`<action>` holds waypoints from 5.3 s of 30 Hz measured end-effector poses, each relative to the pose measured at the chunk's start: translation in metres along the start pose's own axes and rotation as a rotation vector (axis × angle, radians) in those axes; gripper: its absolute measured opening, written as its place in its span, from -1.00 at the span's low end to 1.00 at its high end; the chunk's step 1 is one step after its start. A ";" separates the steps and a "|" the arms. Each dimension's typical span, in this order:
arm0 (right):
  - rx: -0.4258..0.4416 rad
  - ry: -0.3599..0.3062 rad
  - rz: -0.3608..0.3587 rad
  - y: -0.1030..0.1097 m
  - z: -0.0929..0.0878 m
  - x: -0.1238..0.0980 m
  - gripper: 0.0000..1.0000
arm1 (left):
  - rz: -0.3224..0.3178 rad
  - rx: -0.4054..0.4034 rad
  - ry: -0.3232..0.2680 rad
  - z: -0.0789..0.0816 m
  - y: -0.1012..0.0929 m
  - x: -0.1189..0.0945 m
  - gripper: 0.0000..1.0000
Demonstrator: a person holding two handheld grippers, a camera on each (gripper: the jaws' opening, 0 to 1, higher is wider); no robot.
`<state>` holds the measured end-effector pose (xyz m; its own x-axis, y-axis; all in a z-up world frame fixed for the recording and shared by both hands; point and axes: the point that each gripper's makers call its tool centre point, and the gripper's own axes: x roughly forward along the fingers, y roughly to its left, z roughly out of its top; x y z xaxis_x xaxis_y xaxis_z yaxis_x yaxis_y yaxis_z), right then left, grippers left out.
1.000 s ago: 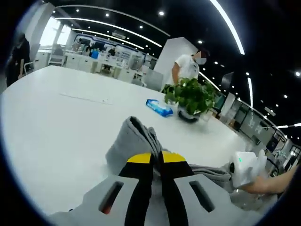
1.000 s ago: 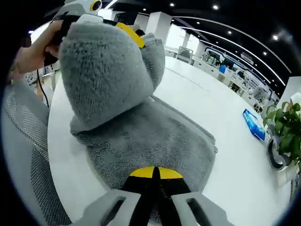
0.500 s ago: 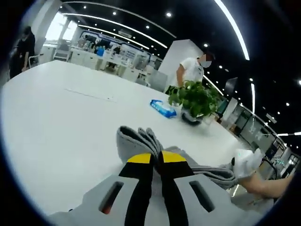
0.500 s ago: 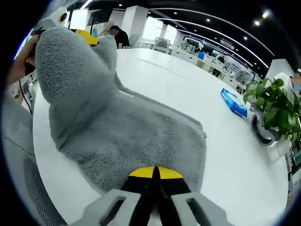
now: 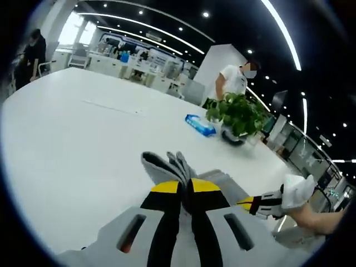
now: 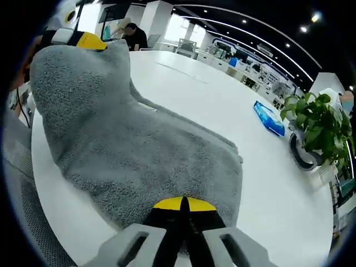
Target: Open the folded towel by lifting each exposed corner and separating the folded layers until the towel lies flat within the target outline without major curled edges
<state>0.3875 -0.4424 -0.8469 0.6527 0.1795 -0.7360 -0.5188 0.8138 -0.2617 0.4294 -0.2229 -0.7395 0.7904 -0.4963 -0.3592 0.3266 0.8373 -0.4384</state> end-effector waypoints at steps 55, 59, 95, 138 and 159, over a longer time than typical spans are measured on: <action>-0.001 0.001 0.004 0.001 0.000 0.000 -1.00 | 0.360 0.078 0.399 -0.089 0.096 -0.020 -1.00; -0.003 0.002 0.002 0.001 0.000 0.000 -1.00 | 0.359 0.125 0.400 -0.090 0.095 -0.019 -1.00; -0.120 -0.159 0.549 0.136 0.041 -0.018 -1.00 | 0.116 0.407 0.386 -0.100 0.033 0.014 -0.81; -0.085 -0.109 0.243 0.065 0.032 0.003 -1.00 | -0.132 0.605 0.542 -0.133 -0.022 0.006 -0.95; -0.129 -0.153 0.630 0.157 0.041 -0.024 -1.00 | 0.085 0.713 0.432 -0.104 0.023 0.013 -0.93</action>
<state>0.3132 -0.2966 -0.8452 0.2690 0.6838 -0.6783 -0.8827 0.4568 0.1105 0.3932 -0.2341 -0.8396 0.6061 -0.3478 -0.7153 0.6395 0.7479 0.1781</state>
